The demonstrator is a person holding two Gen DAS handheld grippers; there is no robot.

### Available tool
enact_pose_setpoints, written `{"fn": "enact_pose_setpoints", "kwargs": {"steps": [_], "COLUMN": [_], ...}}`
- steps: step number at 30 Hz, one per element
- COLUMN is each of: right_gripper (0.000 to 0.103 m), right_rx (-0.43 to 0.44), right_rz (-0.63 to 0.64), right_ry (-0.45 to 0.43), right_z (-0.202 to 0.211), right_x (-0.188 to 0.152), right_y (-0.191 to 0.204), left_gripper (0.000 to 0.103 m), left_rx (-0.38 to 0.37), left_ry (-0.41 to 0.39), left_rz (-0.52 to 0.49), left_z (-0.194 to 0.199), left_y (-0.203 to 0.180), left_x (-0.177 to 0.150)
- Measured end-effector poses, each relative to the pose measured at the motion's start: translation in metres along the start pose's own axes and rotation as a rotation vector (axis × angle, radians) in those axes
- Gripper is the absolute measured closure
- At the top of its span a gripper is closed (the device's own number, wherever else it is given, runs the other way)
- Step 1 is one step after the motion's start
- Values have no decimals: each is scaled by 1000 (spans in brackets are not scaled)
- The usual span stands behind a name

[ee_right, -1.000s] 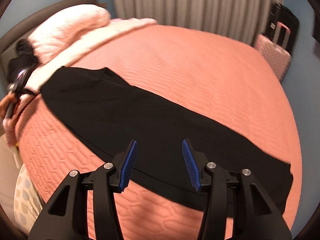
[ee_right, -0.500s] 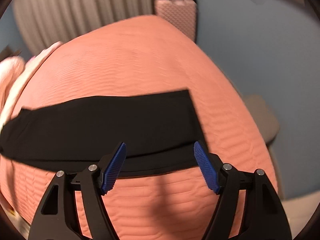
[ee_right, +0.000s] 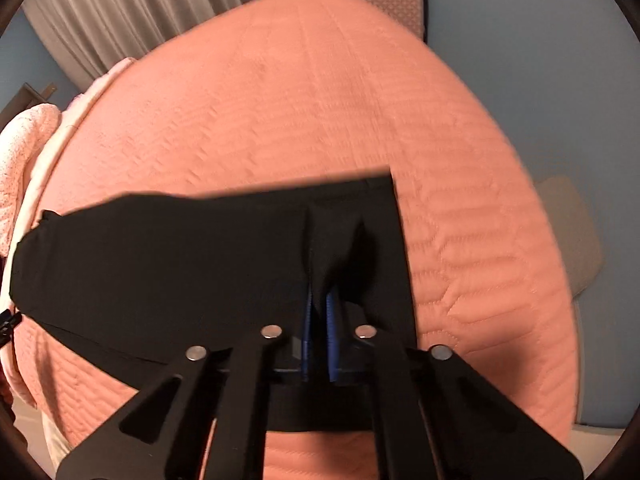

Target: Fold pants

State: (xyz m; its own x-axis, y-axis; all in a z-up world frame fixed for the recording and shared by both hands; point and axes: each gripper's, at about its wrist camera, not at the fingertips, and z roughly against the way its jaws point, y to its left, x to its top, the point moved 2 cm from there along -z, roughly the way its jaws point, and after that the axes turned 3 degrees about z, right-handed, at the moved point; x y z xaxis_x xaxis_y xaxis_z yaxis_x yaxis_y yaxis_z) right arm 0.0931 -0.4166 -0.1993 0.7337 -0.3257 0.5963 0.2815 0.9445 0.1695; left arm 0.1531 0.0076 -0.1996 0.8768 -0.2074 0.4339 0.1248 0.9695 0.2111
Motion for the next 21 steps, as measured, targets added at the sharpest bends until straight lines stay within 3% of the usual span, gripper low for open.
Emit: {"fn": "enact_pose_setpoints", "kwargs": {"steps": [2,3,4,6,8,9,11,14,16,19,20,21], "right_gripper": [99,99,99,99,98,98,90,67,43,39,38,39], "right_rx": [54,37,-13,-53,-43,-33,-37,-145,-180,-387,-479,-451], "right_rz": [71,128,165,63,-24,-46,-71,8,-2,-38,-51,-47], "right_ry": [-163,-181,-86,141,214,198,182,213,221,216,170,101], "right_z": [57,65,46,-4,-28,-28,-26,-29,-27,-10,6,20], "right_x": [16,12,1,-32,-57,-59,-55,-52,-47,-47,-44,-38], "right_y": [26,31,23,-19,-43,-45,-43,-38,-46,-64,-59,-44], "left_gripper": [34,34,34,34,34,34,34,34,34,34,34,34], "left_rx": [9,8,4,3,23,39,64,76,83,117,137,150], "left_ry": [-27,-37,-46,-47,-37,-30,5,42,45,40,42,40], "left_rz": [-21,-28,-35,-39,-49,-53,-53,-26,-9,-9,-8,-9], "left_z": [7,11,13,12,9,5,-6,-17,-21,-29,-33,-39], "left_y": [0,0,0,2,5,8,16,29,38,50,56,63], "left_x": [2,3,5,7,5,4,1,-2,-1,0,1,3]}}
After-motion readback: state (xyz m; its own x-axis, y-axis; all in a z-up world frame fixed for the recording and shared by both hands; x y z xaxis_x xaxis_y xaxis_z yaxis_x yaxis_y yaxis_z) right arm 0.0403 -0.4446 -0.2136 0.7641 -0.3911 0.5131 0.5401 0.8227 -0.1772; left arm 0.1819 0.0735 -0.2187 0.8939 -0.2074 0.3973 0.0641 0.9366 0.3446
